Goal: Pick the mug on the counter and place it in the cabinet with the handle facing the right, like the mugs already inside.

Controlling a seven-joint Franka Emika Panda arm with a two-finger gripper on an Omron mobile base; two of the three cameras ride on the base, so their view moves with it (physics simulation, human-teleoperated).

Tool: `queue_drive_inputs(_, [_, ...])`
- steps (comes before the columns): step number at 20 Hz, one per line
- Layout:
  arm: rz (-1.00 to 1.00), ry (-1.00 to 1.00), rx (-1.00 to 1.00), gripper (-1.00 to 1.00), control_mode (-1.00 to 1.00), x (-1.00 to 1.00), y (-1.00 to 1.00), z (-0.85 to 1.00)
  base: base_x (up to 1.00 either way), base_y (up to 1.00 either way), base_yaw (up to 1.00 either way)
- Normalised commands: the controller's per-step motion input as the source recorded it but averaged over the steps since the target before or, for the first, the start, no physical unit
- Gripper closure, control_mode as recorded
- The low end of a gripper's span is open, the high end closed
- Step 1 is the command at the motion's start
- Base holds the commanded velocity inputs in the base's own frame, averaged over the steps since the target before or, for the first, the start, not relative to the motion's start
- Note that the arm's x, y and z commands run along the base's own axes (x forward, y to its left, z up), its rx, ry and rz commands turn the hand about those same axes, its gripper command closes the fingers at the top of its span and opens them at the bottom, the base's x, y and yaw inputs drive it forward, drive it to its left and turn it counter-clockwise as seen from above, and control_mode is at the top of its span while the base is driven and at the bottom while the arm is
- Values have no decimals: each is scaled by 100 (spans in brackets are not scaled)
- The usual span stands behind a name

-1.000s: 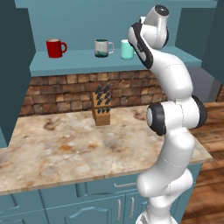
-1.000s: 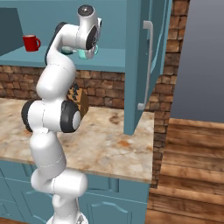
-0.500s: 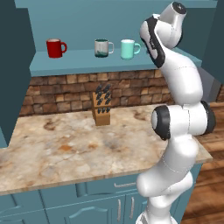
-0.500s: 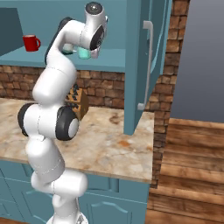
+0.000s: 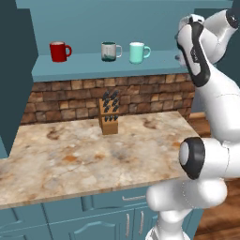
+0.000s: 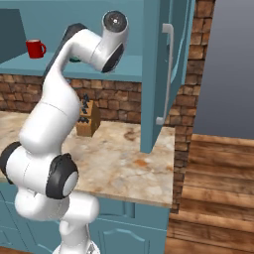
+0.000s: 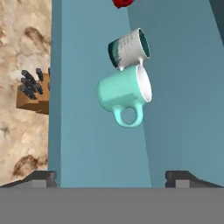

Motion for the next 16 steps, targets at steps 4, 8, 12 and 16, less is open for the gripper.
queue_drive_inputs(4, [2, -27, 9, -100, -100, -100, 13, -35, 0, 0, 0])
queue_drive_inputs(8, [2, -18, 8, -100, -100, -100, 29, -54, 0, 0, 0])
queue_drive_inputs(12, [5, -5, 9, -100, -100, -100, 19, -71, 0, 0, 0])
queue_drive_inputs(16, [5, 0, 7, -100, -100, -100, 27, -75, 0, 0, 0])
